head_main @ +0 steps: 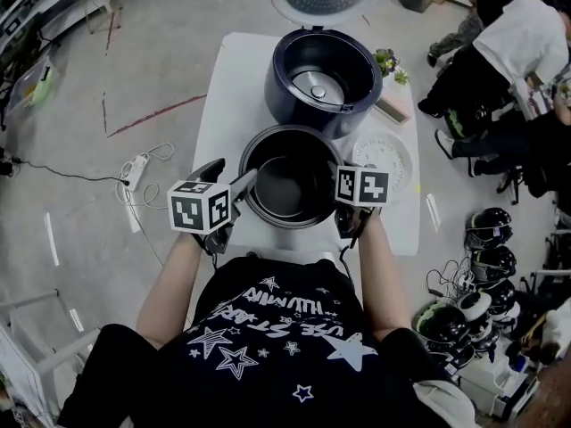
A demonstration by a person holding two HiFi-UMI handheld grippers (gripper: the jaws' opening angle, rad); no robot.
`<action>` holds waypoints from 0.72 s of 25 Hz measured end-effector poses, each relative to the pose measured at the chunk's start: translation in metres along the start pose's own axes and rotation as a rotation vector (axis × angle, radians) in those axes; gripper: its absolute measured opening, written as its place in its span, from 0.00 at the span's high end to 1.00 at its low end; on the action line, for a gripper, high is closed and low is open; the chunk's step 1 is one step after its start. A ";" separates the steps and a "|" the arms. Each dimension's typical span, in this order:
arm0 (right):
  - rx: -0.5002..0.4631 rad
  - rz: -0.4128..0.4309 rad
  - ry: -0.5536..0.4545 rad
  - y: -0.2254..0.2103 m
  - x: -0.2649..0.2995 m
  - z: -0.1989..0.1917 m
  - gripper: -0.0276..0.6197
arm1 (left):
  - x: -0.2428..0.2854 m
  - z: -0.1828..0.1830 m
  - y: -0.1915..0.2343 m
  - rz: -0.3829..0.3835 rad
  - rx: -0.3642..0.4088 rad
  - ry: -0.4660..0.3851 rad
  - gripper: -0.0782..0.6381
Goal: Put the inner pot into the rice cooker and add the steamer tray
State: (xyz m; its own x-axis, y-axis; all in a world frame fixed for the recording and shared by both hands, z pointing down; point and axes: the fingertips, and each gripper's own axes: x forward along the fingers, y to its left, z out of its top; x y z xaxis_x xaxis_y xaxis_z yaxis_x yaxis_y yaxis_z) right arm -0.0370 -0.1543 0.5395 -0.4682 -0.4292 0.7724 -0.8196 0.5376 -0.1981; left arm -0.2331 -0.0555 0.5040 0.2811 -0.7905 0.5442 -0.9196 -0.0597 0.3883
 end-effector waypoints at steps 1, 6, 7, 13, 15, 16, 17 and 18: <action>0.000 0.001 0.000 0.000 0.000 0.000 0.83 | 0.004 -0.001 -0.002 -0.003 -0.005 0.019 0.41; 0.007 -0.001 -0.002 -0.001 0.000 -0.001 0.83 | 0.019 -0.008 -0.005 0.018 0.034 0.089 0.46; 0.006 0.000 -0.003 -0.001 0.000 0.000 0.83 | 0.021 -0.008 -0.004 0.026 0.053 0.099 0.49; -0.015 0.012 -0.020 0.005 -0.007 -0.001 0.83 | 0.026 -0.013 -0.006 0.038 0.085 0.146 0.63; -0.026 0.015 -0.040 0.010 -0.013 0.001 0.82 | 0.024 -0.016 -0.007 0.059 0.090 0.158 0.72; -0.032 0.015 -0.049 0.012 -0.016 0.002 0.82 | 0.022 -0.017 -0.005 0.075 0.088 0.159 0.73; -0.041 0.015 -0.061 0.015 -0.019 0.002 0.82 | 0.020 -0.018 -0.003 0.088 0.080 0.156 0.74; -0.053 0.018 -0.074 0.019 -0.021 0.003 0.82 | 0.018 -0.020 0.000 0.100 0.066 0.152 0.75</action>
State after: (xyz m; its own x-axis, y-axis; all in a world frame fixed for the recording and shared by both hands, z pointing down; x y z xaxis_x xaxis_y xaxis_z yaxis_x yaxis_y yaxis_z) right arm -0.0435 -0.1375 0.5177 -0.5079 -0.4706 0.7215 -0.7930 0.5827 -0.1781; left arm -0.2224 -0.0576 0.5283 0.2207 -0.6939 0.6854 -0.9596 -0.0288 0.2799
